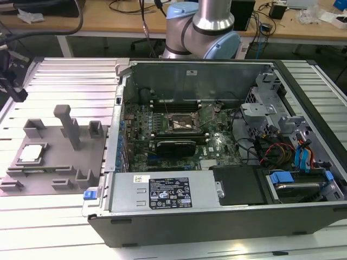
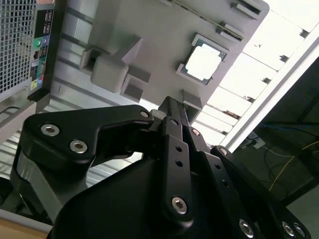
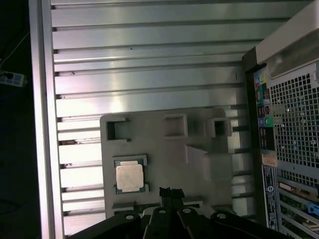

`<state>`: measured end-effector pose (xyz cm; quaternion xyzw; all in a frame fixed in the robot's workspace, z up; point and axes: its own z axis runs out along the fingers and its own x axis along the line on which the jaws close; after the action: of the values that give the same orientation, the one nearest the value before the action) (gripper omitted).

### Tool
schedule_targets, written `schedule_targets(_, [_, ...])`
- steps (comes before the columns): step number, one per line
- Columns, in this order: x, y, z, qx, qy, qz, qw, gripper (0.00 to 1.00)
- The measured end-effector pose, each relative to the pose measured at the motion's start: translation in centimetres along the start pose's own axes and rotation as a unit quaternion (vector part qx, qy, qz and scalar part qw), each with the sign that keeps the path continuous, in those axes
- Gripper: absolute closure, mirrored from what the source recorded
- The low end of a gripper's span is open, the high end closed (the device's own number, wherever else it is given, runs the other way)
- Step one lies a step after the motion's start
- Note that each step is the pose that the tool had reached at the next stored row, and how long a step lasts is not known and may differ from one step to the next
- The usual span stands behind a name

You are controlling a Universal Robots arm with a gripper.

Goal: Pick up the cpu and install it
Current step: 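Reach for the cpu, then pick up the cpu and move it towards the insertion slot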

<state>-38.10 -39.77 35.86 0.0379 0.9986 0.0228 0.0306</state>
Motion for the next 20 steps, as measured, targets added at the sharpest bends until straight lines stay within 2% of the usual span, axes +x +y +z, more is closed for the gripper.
schedule_targets(5, [0.88, -0.15, 1.19, 0.0, 0.0, 0.0, 1.0, 0.89])
schedule_targets(10, [1.22, -0.55, 2.49, 0.0, 0.0, 0.0, 1.0, 0.89])
schedule_targets(20, [1.3, -0.64, 2.81, 0.0, 0.0, 0.0, 1.0, 0.89])
